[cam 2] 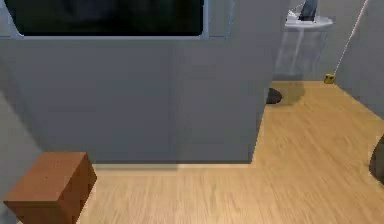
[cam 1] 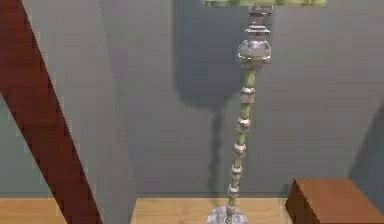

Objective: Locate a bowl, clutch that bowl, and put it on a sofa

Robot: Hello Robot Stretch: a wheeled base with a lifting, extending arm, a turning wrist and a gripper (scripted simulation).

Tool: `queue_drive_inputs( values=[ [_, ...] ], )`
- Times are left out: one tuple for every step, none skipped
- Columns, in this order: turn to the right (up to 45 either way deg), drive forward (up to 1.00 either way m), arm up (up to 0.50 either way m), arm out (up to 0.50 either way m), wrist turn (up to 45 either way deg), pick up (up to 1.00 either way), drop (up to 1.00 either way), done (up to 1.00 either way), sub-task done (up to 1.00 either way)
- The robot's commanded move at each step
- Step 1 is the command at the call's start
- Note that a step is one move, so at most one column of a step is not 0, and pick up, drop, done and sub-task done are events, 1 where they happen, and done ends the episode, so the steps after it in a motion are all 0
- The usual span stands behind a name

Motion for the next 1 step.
queue_drive_inputs(
  values=[
    [-45.0, 0.00, 0.00, 0.00, 0.0, 0.00, 0.00, 0.00, 0.00]
  ],
)
